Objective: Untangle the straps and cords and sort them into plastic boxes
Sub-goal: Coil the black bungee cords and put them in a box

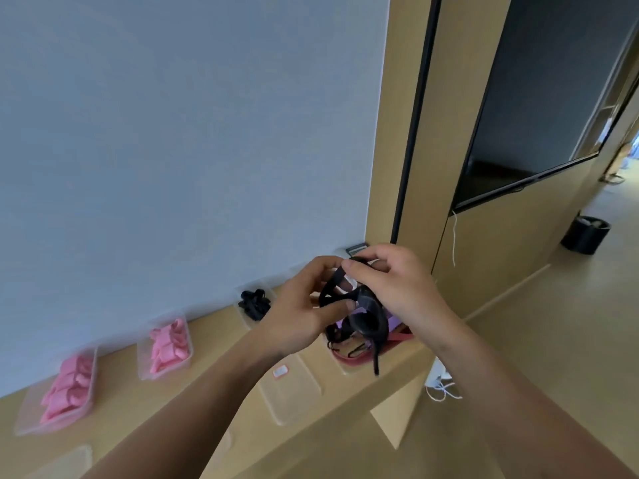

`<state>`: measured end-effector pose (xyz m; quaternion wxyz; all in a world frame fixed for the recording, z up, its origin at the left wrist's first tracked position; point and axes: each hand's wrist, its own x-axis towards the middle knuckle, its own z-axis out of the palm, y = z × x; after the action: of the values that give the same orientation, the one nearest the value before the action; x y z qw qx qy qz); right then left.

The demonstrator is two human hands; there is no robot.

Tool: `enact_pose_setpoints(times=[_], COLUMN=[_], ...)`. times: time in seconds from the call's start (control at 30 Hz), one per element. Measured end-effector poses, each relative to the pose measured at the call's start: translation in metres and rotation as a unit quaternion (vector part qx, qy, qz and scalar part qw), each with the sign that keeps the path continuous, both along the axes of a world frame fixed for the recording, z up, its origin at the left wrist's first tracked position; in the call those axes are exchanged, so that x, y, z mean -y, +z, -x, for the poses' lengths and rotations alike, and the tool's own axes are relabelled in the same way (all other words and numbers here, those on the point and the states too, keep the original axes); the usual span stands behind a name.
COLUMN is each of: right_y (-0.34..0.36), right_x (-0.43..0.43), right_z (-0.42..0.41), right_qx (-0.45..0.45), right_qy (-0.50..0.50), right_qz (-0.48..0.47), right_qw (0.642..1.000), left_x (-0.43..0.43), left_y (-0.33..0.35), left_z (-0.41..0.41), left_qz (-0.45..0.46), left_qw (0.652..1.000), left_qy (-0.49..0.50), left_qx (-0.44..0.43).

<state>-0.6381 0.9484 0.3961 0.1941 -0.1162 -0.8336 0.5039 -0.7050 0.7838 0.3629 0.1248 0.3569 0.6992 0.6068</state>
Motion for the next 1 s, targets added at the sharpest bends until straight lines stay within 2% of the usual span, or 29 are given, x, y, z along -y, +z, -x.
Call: enact_pose_setpoints(times=[0.1,0.17,0.23,0.33,0.47,0.53,0.63,0.73,0.8,0.87,1.0], right_y=[0.01,0.017,0.023,0.029,0.026,0.022,0.02,0.022,0.025,0.028,0.037], right_x=[-0.011,-0.02,-0.029,-0.043,-0.06,-0.065,-0.063,-0.058,-0.055,-0.052,-0.05], right_z=[0.007,0.013,0.018,0.026,0.036,0.037,0.036,0.039,0.041,0.041,0.042], right_qx=[-0.012,-0.019,-0.017,-0.029,-0.063,-0.072,-0.118,-0.18,-0.223,-0.244,-0.189], right_qy=[0.018,0.033,0.073,0.12,0.189,0.235,0.283,0.224,0.18,0.178,0.21], right_qz=[-0.035,-0.02,0.035,0.143,0.255,0.213,0.087,-0.062,-0.112,-0.043,0.128], right_qw=[0.999,0.999,0.997,0.982,0.946,0.946,0.948,0.956,0.951,0.952,0.951], left_x=[-0.017,-0.026,-0.033,-0.043,-0.056,-0.059,-0.059,-0.058,-0.057,-0.055,-0.054], left_y=[0.006,0.01,0.016,0.025,0.03,0.031,0.033,0.037,0.04,0.044,0.048], left_z=[0.001,0.005,0.009,0.01,0.014,0.014,0.013,0.01,0.006,-0.001,-0.012], left_qz=[-0.013,-0.011,-0.01,-0.053,-0.084,-0.11,-0.108,-0.083,-0.069,-0.068,-0.063], left_qw=[0.999,0.998,0.998,0.995,0.988,0.98,0.977,0.979,0.978,0.978,0.984], left_qy=[0.049,0.065,0.067,0.032,0.071,0.088,0.1,0.11,0.106,0.095,0.124], left_qx=[-0.019,-0.013,0.007,0.082,0.112,0.144,0.154,0.153,0.165,0.172,0.113])
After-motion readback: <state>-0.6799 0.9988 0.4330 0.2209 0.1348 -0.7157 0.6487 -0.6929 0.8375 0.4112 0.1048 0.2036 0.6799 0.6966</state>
